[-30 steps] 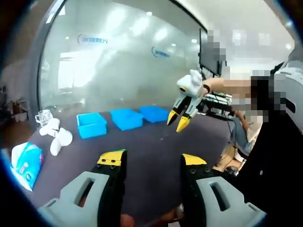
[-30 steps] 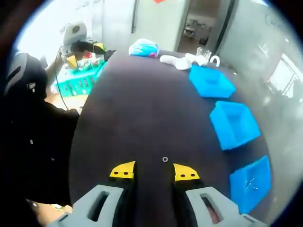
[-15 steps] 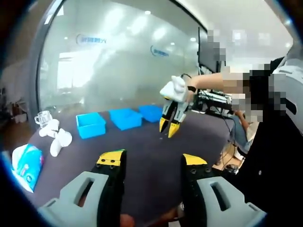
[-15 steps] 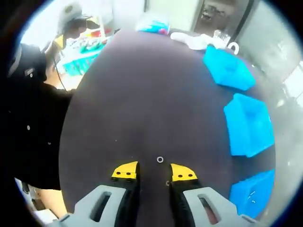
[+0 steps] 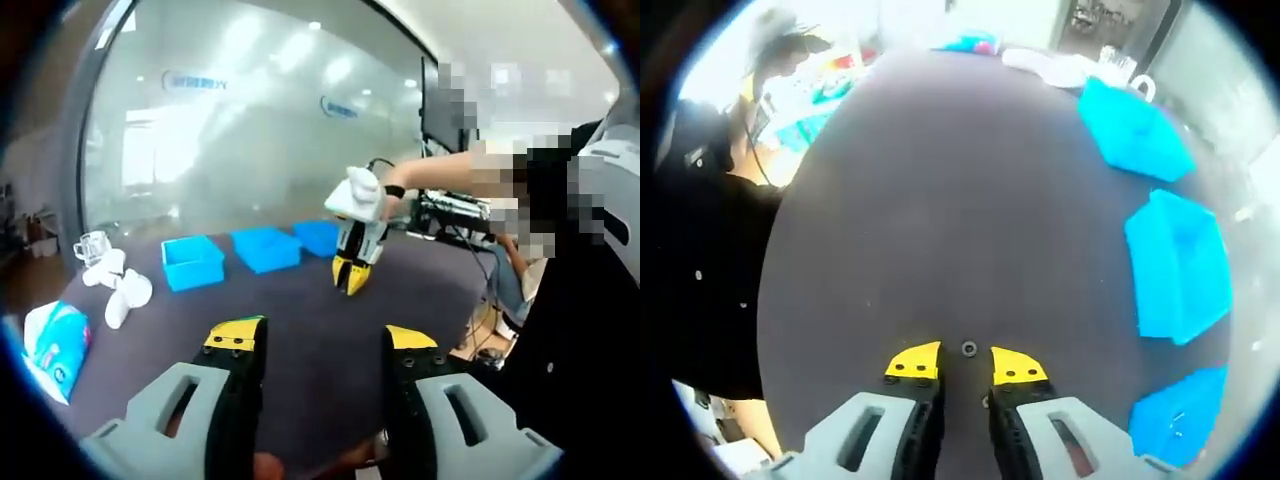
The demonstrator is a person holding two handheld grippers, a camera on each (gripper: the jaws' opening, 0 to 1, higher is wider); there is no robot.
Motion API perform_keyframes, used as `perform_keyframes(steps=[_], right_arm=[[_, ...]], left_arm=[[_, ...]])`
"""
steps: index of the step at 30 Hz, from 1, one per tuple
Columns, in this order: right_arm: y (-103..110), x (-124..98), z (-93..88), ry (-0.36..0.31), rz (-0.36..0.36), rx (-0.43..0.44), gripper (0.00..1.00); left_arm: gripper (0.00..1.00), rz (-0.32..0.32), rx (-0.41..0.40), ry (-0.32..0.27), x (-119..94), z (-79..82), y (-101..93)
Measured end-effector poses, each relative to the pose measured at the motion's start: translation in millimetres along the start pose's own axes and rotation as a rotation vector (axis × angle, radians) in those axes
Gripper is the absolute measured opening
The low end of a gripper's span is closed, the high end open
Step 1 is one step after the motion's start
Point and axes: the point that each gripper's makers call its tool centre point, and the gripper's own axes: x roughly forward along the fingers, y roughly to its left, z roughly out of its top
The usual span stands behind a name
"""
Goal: Sort the screws, nuts, and washers into the corresponding bins
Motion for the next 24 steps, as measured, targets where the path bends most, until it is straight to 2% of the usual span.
perform_keyframes(steps=[9, 13, 24], right_arm=[[0.0, 4.8, -1.4, 0.021, 0.024, 0.023, 0.09], [1.6, 5.8, -3.5, 0.027, 0.047, 0.055, 0.03], [8.9, 1.6, -0.2, 0.02, 0.038, 0.015, 0.02]], left_arm=[[0.44, -0.001, -0.003, 0.001, -0.3, -1.6, -0.6], [0.44, 0.005, -0.003, -0.002, -0.5, -1.5, 0.0], [0.44, 0.007, -0.002, -0.012, -1.2, 1.1, -1.0]])
